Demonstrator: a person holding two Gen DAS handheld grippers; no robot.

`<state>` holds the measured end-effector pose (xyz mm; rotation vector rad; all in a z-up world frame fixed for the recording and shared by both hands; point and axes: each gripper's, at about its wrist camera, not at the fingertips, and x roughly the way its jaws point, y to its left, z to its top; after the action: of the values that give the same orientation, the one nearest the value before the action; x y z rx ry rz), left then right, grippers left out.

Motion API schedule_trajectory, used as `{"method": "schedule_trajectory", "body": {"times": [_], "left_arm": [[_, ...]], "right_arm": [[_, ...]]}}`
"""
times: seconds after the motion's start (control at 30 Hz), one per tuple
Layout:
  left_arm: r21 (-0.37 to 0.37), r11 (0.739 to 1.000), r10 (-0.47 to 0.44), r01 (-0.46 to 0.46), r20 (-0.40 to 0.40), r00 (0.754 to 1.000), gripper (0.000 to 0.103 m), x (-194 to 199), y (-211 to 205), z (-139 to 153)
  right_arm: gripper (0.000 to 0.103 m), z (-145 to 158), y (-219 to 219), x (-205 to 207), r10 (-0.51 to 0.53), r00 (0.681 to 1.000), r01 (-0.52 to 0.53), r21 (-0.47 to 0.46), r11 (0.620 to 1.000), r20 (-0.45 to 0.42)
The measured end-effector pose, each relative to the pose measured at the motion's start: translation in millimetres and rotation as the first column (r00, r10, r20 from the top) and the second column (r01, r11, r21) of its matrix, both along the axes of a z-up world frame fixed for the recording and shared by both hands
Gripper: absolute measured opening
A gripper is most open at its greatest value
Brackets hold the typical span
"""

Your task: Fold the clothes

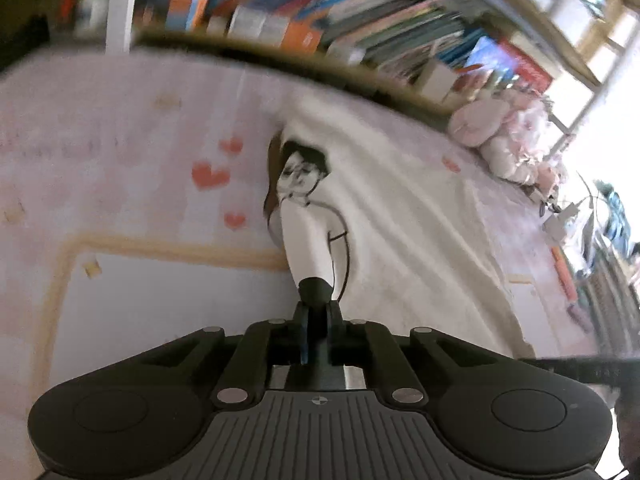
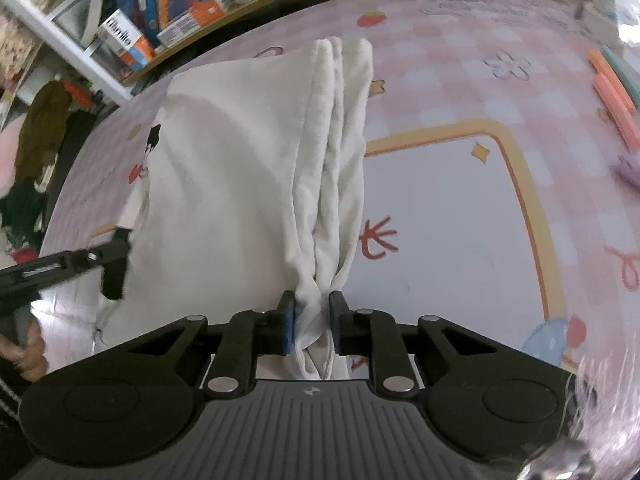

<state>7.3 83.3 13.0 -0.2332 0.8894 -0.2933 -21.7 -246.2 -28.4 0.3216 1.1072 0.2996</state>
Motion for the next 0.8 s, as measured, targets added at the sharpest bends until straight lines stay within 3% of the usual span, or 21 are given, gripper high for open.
{"method": "schedule_trajectory", "body": {"times": [0.2,0.43,0.53,0.6,0.67,0.73,0.8], "left_arm": [[-0.022,0.996,0.085,-0.086,-0.040,0.996,0.007,10.8,21.7,-17.8],[-0.056,0.989,0.133,-0.134,-0.032,0.991,0.008,20.7,31.2,-25.0],[-0.035,0.988,0.150,-0.151,-0.031,0.988,0.015,15.3,31.3,-22.2],[-0.008,0.986,0.168,-0.168,-0.028,0.985,0.027,9.9,30.8,-18.8],[0.004,0.983,0.184,-0.183,-0.022,0.983,0.048,0.3,32.9,-14.7],[-0.005,0.983,0.186,-0.186,-0.012,0.982,0.056,-9.8,36.0,-11.3],[-0.018,0.985,0.174,-0.174,-0.008,0.985,0.056,-18.8,37.7,-9.2]], "right_arm": [[0.016,-1.7,20.8,17.2,0.108,0.992,-0.106,-0.037,0.994,0.062],[0.016,-5.4,29.5,20.2,0.144,0.987,-0.142,-0.030,0.989,0.072],[0.016,-6.4,28.9,18.2,0.141,0.987,-0.139,-0.028,0.990,0.075],[0.018,-6.1,28.3,16.7,0.135,0.988,-0.133,-0.024,0.991,0.076],[0.023,-5.7,27.8,15.7,0.130,0.989,-0.128,-0.023,0.991,0.075],[0.026,-4.9,26.7,12.0,0.131,0.989,-0.130,-0.018,0.991,0.071],[0.029,-4.2,24.7,6.6,0.134,0.989,-0.134,-0.012,0.991,0.064]]}}
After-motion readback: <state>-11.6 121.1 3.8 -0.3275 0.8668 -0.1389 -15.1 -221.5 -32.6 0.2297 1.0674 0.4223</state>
